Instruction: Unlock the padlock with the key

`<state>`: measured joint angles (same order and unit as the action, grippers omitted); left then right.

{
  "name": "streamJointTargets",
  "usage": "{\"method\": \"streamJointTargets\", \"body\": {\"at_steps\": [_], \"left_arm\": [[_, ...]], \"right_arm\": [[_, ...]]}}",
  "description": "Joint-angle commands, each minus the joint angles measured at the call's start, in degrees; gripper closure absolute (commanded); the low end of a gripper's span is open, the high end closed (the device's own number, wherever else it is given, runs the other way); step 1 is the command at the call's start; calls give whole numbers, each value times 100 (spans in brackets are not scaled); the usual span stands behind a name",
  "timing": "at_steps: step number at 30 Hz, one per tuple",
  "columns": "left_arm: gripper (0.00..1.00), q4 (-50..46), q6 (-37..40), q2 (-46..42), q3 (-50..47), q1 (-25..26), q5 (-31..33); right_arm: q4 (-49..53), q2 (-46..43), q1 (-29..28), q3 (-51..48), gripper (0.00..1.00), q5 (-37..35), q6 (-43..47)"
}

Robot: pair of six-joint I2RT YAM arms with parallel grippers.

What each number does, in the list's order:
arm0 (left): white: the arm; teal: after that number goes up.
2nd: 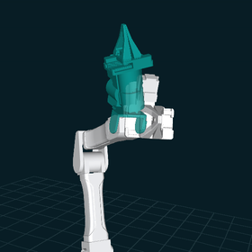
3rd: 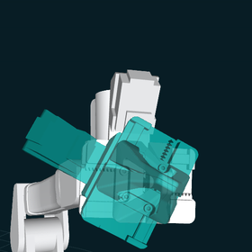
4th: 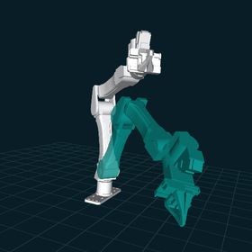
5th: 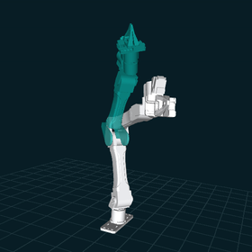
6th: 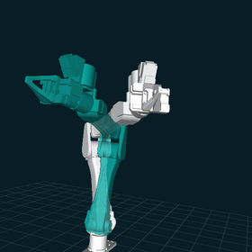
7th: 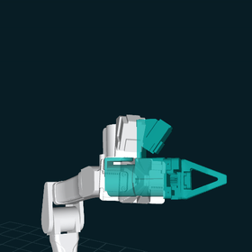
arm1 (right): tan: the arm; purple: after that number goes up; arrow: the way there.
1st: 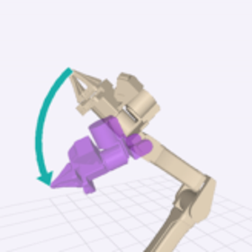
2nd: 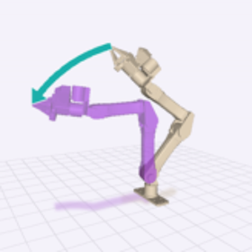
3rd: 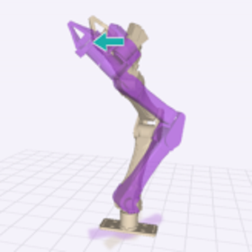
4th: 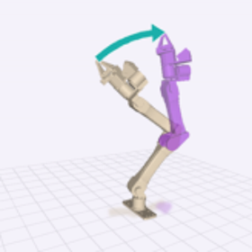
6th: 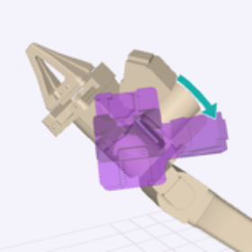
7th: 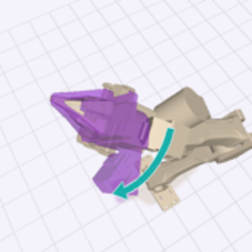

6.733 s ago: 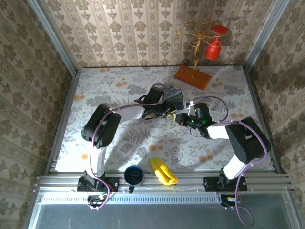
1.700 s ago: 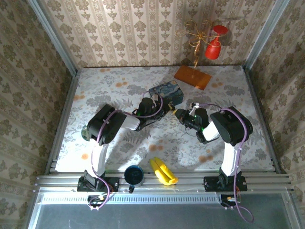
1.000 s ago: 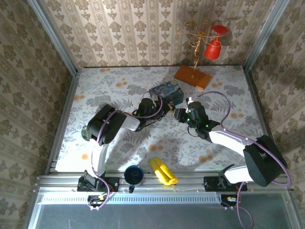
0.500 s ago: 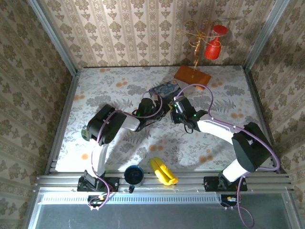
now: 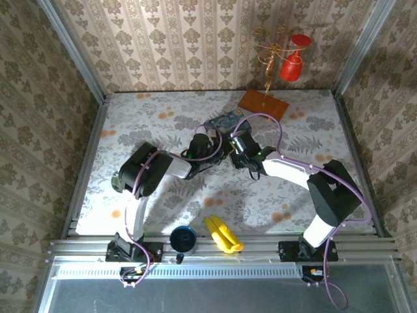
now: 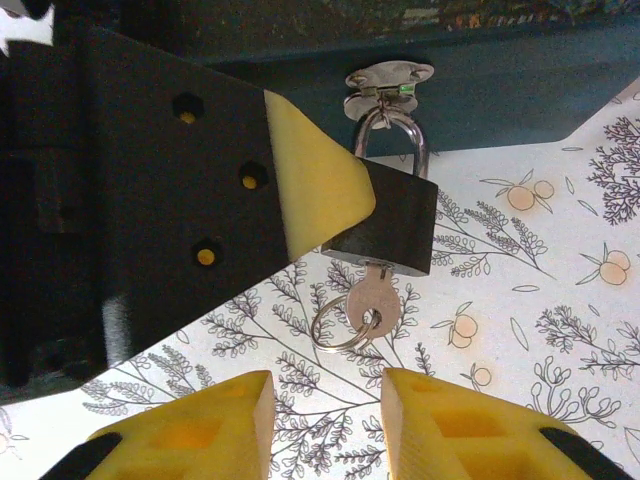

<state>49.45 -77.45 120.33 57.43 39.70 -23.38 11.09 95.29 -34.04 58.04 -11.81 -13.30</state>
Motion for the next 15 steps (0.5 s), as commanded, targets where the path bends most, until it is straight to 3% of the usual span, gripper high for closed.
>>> {"method": "streamJointTargets", "body": {"at_steps": [1, 15], "left_arm": [[100, -280, -375, 129, 62, 20, -325], [100, -384, -411, 148, 128, 27, -361]], "right_arm": [[172, 112, -59, 206, 67, -358, 209], [46, 337, -198, 321, 68, -793, 503]]}}
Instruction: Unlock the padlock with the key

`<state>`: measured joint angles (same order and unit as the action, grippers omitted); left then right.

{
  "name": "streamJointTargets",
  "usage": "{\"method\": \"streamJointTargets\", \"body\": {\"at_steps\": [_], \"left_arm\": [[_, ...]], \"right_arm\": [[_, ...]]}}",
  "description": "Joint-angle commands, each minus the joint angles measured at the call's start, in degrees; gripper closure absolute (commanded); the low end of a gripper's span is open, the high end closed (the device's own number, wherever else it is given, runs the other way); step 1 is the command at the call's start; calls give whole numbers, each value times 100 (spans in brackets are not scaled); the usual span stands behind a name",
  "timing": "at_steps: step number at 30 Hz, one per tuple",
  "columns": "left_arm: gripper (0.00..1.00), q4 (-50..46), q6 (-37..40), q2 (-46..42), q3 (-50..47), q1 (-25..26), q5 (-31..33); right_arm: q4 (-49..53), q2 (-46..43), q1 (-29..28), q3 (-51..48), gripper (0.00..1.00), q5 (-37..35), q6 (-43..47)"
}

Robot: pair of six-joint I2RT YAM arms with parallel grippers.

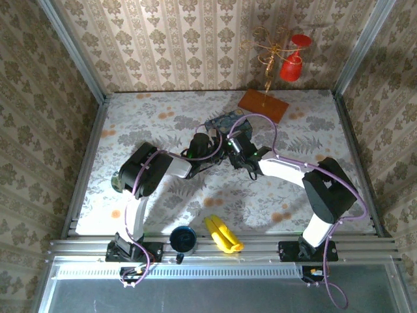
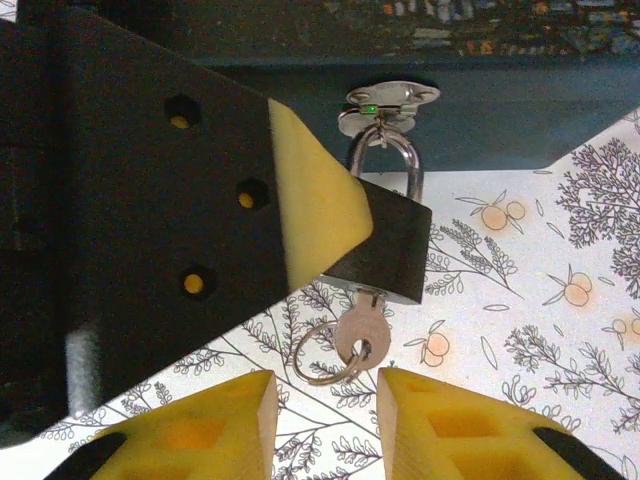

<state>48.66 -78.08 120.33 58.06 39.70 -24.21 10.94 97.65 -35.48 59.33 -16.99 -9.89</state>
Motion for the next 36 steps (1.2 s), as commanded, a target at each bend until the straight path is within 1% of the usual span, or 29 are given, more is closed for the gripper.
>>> {"method": "streamJointTargets", "body": {"at_steps": [1, 7, 10, 14, 26, 27, 30, 32, 36], "left_arm": [[100, -305, -350, 148, 65, 25, -284], [100, -296, -370, 140, 56, 20, -303], [100, -296, -377, 131, 55, 21, -313], [100, -292, -391, 135, 47, 32, -320], [100, -270, -435, 165, 64, 52, -322], [100, -270, -434, 166, 65, 55, -321], [100, -261, -451, 158, 56, 55, -327], [100, -244, -451, 157, 52, 55, -330], [100, -224, -457, 148, 30, 59, -341]], "right_arm": [[70, 131, -63, 201, 68, -323, 171], [61, 250, -156, 261, 68, -669, 259], [16, 294, -211, 264, 71, -909, 331], [-32, 347, -239, 287, 74, -1032, 415], [-6, 556, -371, 285, 75, -1349, 629], [-19, 554, -380, 273, 76, -1363, 620], [-89, 542, -387, 244, 87, -1408, 595], [-152, 534, -381, 220, 93, -1419, 563], [-157, 573, -367, 293, 96, -1325, 470]]}}
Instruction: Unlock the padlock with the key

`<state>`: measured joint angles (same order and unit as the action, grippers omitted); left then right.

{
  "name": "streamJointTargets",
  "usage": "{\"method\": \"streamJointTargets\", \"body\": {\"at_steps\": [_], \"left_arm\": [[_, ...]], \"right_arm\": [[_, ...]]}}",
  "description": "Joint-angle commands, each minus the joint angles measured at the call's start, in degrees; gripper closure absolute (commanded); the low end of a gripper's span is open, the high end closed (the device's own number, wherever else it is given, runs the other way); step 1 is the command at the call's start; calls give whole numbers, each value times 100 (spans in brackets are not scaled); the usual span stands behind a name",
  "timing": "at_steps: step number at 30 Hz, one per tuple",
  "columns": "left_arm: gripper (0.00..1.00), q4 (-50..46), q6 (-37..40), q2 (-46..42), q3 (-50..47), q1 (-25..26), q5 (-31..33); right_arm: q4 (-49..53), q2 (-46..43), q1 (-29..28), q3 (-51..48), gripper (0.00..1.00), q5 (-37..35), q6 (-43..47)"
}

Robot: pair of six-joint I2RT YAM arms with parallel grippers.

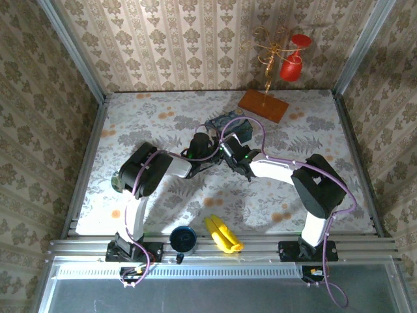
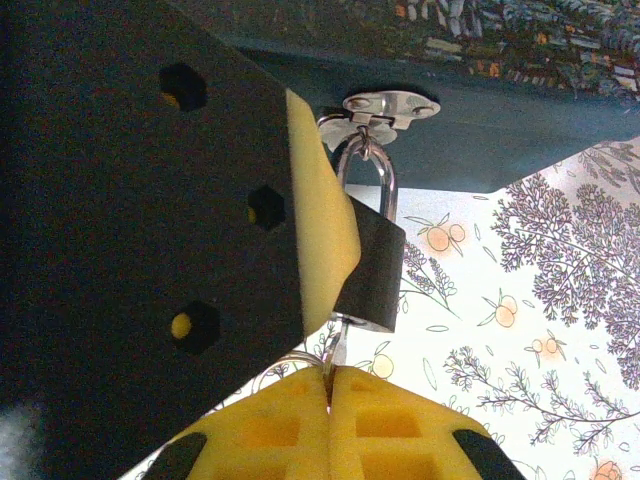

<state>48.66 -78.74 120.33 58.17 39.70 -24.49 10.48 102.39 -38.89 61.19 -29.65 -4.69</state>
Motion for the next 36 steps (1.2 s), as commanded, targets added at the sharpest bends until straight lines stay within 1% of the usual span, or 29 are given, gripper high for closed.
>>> {"method": "streamJointTargets", "body": {"at_steps": [1, 3, 5, 8, 12, 19, 24, 26, 28, 35, 36], "left_arm": [[100, -208, -393, 148, 8, 63, -318], [100, -195, -405, 141, -15, 80, -322], [100, -165, -411, 148, -47, 81, -336], [100, -123, -435, 148, -91, 86, -341], [100, -46, -463, 157, -113, 92, -353], [100, -15, -468, 166, -129, 108, -353], [100, 11, -464, 166, -179, 92, -348], [100, 24, -462, 159, -224, 102, -352], [100, 20, -463, 148, -291, 103, -328], [100, 189, -469, 21, -572, 81, -191], [98, 196, -439, -31, -599, 79, -173]], "right_arm": [[-108, 109, 4, 132, 97, 11, -106], [-137, 96, 93, 124, 100, 280, -255], [-249, 23, 215, 51, 100, 603, -425], [-458, -162, 481, -115, 100, 1278, -711], [-842, -382, 995, -401, 100, 2586, -1229], [-2020, -503, 1910, -1025, 100, 4537, -2231], [-3235, -213, 2449, -1380, 100, 5773, -3100], [-3687, -83, 2587, -1479, 100, 6106, -3411], [-3872, 25, 2656, -1496, 100, 6263, -3551], [-4293, 264, 2711, -1557, 100, 6497, -3868], [-4375, 303, 2728, -1574, 100, 6522, -3937]]}}
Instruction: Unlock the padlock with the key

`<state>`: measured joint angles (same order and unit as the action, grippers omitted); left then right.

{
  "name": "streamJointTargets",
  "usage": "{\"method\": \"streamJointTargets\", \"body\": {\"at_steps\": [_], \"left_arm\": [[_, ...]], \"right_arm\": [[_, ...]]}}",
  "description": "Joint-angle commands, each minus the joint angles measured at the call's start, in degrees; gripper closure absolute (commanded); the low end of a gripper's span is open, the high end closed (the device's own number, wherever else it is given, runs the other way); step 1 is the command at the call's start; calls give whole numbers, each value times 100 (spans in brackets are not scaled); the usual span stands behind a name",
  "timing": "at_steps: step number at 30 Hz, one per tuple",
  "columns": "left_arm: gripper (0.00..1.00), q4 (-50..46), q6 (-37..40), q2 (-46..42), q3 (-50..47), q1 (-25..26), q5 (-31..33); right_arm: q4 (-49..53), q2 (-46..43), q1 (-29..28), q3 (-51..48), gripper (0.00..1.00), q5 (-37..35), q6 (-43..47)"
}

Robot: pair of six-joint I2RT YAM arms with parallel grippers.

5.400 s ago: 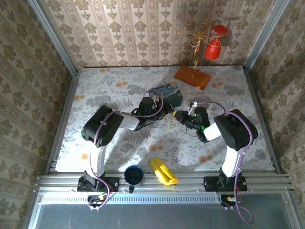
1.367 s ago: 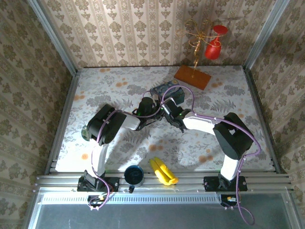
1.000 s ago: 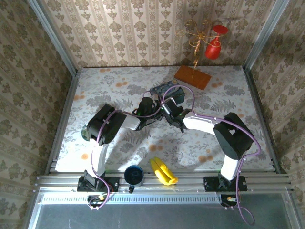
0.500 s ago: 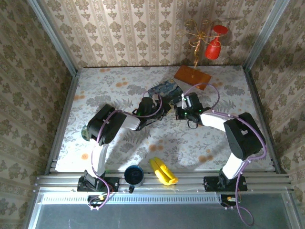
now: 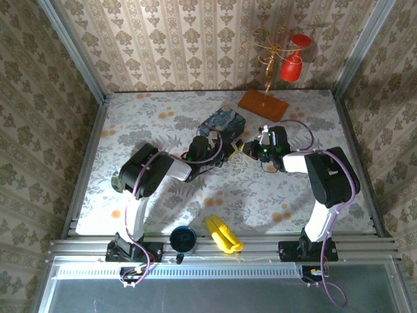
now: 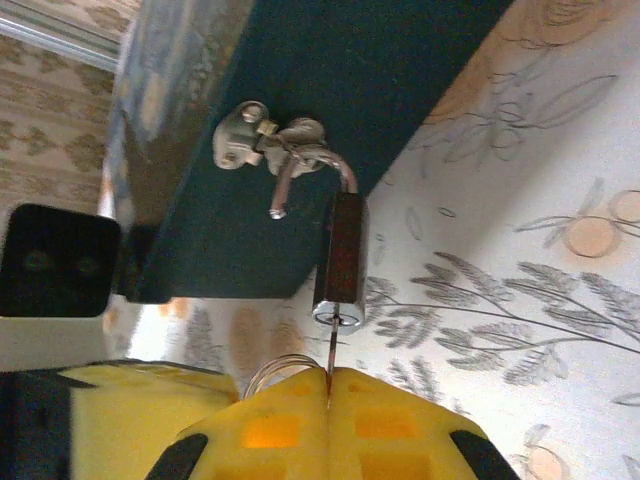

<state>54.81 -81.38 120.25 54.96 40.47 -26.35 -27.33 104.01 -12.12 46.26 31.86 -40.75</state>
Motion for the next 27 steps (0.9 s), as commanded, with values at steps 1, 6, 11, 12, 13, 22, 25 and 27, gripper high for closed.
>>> {"method": "streamJointTargets", "body": {"at_steps": [1, 6, 11, 12, 13, 22, 25, 27], "left_arm": [[92, -439, -123, -100, -308, 5, 40], [60, -646, 134, -664, -472, -38, 142], [12, -1360, 614, -1319, -437, -126, 156], [5, -1570, 712, -1421, -406, -134, 165], [0, -1792, 826, -1531, -374, -136, 187], [0, -4034, 2184, -2435, -54, -138, 1018], [0, -4755, 2726, -2729, 118, -126, 1528], [0, -5098, 3014, -2866, 238, -126, 1790]], "right_arm": [[-672, 176, 52, -95, 100, 395, -384], [-599, 168, 58, -176, 100, 266, -371], [-467, 65, 30, -238, 100, 200, -284], [-457, 47, 20, -240, 100, 183, -279], [-457, 27, 10, -240, 100, 172, -284], [-592, -289, -200, -569, 100, -85, -467], [-606, -499, -362, -772, 100, -329, -528], [-510, -612, -497, -833, 100, -511, -510]]}}
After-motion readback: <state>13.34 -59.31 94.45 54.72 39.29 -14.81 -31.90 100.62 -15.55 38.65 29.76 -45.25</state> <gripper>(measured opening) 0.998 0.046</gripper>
